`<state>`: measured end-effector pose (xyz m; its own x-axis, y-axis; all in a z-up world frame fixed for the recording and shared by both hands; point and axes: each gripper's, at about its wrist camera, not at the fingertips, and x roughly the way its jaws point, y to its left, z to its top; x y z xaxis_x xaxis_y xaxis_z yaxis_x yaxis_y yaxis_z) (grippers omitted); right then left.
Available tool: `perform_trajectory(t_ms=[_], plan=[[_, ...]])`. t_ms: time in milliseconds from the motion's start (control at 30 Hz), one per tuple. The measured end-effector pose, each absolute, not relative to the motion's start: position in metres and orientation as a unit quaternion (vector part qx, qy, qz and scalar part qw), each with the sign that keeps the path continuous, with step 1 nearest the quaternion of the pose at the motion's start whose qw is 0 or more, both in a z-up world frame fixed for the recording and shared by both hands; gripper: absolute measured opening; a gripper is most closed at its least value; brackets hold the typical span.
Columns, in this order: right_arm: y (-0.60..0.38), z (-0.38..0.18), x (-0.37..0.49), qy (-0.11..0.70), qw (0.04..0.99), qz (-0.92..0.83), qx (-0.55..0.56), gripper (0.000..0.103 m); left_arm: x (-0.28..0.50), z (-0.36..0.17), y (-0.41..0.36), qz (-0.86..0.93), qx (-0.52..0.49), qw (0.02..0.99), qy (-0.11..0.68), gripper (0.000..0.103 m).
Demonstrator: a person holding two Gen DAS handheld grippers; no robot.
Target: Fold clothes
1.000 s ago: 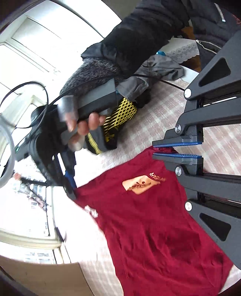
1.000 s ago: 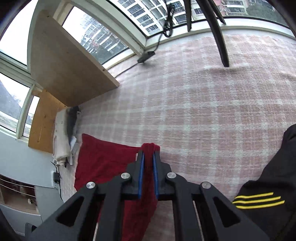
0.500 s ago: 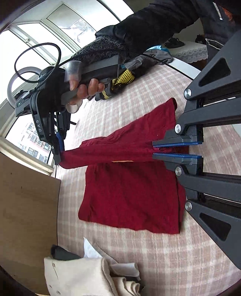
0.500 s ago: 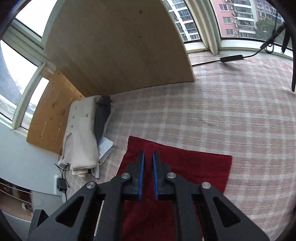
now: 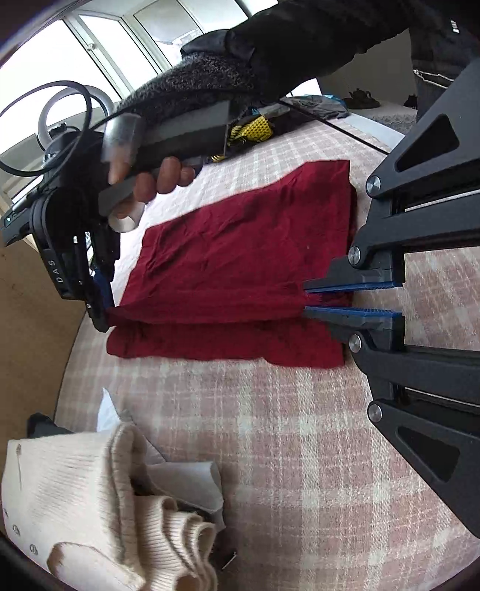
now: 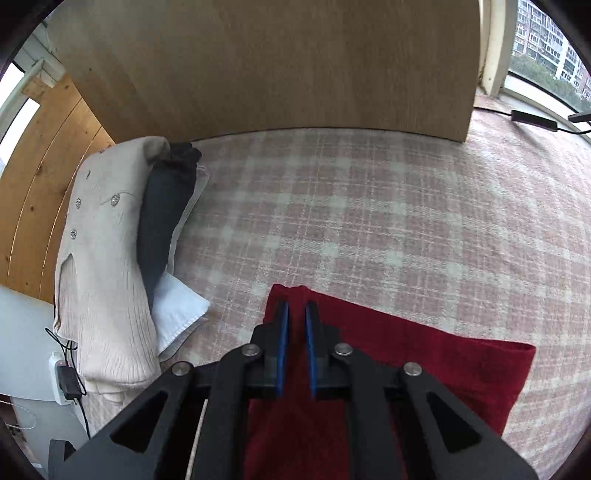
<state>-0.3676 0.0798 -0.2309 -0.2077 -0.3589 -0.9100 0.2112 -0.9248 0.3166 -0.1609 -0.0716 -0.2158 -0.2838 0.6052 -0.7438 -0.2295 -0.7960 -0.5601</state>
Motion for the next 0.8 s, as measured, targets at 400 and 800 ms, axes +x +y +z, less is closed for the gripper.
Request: perform_trajectory(t_ms=[400,800], plan=[[0.17,-0.186,-0.281,-0.028,0.16,-0.825,0.542,0.038,-0.174,-0.19,-0.078,0.796,-0.531,0.266,-0.114,0.026],[0.216,-0.244,-0.201,-0.024,0.127,-0.796,0.591,0.038,-0.182,-0.218,-0.047,0.786,-0.578,0.219,-0.021,0.007]])
